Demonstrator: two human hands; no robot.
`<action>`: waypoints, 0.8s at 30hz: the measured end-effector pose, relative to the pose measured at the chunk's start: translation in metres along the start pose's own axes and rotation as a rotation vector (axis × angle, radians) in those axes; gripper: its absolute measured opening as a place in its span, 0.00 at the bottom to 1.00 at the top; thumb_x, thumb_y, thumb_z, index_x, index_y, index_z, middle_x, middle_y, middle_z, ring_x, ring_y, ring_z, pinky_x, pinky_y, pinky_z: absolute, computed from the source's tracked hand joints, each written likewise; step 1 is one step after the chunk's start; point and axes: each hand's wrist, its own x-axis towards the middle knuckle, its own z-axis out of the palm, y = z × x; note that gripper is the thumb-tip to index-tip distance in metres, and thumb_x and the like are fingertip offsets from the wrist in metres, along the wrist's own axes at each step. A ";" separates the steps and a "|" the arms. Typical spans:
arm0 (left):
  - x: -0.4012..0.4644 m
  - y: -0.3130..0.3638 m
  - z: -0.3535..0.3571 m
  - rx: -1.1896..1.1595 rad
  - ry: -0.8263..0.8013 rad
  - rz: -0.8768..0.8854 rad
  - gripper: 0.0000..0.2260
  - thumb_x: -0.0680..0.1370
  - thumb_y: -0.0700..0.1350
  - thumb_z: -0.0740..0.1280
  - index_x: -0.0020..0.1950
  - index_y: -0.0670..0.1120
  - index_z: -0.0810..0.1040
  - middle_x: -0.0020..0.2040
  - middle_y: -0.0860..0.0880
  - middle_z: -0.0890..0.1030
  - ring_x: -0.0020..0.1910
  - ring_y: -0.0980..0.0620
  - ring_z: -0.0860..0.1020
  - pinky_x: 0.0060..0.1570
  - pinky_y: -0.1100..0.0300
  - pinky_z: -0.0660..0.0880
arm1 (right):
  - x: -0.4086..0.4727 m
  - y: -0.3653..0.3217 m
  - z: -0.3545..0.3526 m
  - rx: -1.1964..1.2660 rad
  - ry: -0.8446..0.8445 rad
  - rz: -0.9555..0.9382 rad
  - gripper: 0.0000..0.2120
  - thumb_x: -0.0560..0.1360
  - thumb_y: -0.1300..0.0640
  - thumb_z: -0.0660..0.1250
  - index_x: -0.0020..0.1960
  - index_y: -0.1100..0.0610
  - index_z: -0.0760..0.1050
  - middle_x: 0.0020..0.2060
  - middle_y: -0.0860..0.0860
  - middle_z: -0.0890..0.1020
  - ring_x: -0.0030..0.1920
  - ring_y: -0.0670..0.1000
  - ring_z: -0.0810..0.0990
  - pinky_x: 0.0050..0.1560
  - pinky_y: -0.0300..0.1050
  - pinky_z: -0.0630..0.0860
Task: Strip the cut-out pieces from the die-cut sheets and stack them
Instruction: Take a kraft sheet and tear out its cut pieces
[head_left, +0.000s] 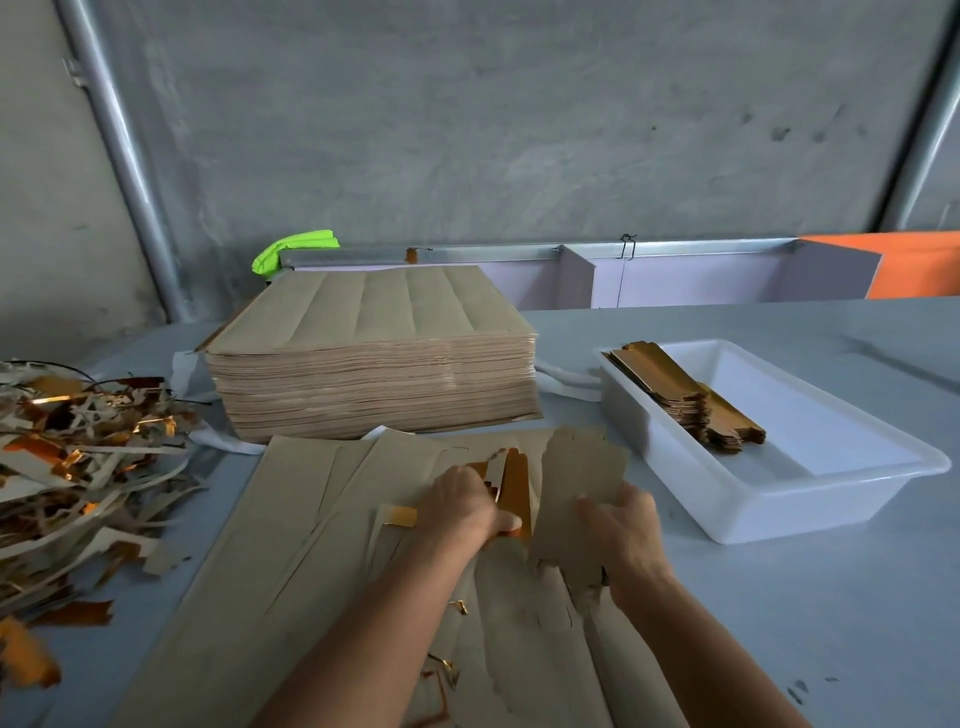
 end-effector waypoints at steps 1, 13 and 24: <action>-0.001 0.001 0.002 0.024 0.013 0.006 0.31 0.65 0.58 0.77 0.62 0.44 0.74 0.60 0.46 0.78 0.60 0.47 0.76 0.54 0.57 0.72 | 0.000 0.000 -0.001 0.003 0.006 -0.010 0.17 0.77 0.64 0.64 0.64 0.61 0.69 0.45 0.51 0.75 0.47 0.55 0.77 0.46 0.51 0.78; 0.008 -0.014 -0.013 -0.465 0.147 0.064 0.11 0.80 0.47 0.62 0.51 0.40 0.76 0.43 0.45 0.80 0.40 0.46 0.79 0.41 0.55 0.76 | -0.006 0.000 -0.020 0.018 0.017 -0.020 0.17 0.77 0.64 0.63 0.65 0.62 0.69 0.47 0.55 0.77 0.43 0.55 0.79 0.37 0.49 0.79; -0.010 -0.013 -0.069 -1.060 -0.147 0.146 0.06 0.78 0.49 0.65 0.45 0.48 0.79 0.48 0.52 0.78 0.46 0.53 0.74 0.41 0.60 0.73 | -0.004 -0.008 -0.008 -0.036 -0.003 -0.111 0.16 0.77 0.65 0.61 0.65 0.61 0.70 0.47 0.54 0.77 0.47 0.57 0.79 0.46 0.52 0.80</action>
